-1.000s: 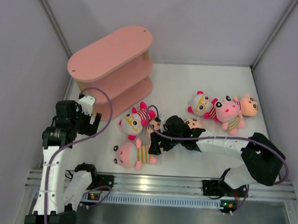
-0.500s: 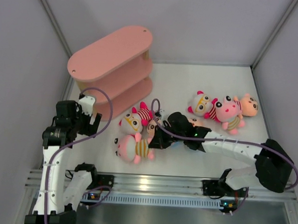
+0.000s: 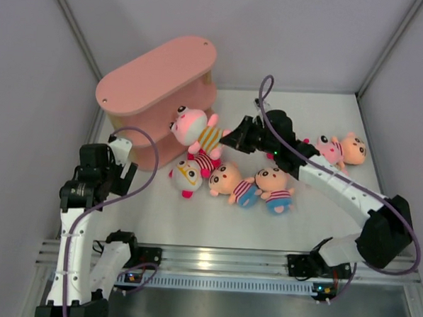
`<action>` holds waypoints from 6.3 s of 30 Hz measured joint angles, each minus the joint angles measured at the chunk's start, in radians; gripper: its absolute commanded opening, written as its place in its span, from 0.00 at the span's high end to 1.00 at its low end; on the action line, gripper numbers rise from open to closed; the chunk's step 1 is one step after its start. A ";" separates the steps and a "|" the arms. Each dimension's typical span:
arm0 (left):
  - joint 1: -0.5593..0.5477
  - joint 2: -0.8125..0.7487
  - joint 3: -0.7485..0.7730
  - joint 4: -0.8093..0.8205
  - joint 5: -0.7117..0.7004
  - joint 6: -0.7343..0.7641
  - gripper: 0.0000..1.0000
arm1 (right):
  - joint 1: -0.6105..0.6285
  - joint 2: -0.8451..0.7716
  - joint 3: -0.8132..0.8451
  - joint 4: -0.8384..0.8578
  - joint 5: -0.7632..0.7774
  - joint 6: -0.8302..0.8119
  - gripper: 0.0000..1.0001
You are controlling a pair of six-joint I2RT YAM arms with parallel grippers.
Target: Place and organize the stuffed toys onto the shelf
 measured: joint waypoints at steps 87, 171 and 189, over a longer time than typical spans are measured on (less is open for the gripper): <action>-0.112 -0.017 -0.067 -0.012 -0.033 0.023 0.01 | -1.196 0.009 -0.637 0.314 -0.246 -0.081 0.50; -0.118 -0.028 0.011 -0.041 -0.079 -0.044 0.01 | 0.245 0.594 0.578 0.020 0.559 0.639 0.98; -0.118 -0.028 0.005 -0.044 -0.078 -0.040 0.01 | 0.283 0.607 0.581 0.084 0.578 0.714 0.78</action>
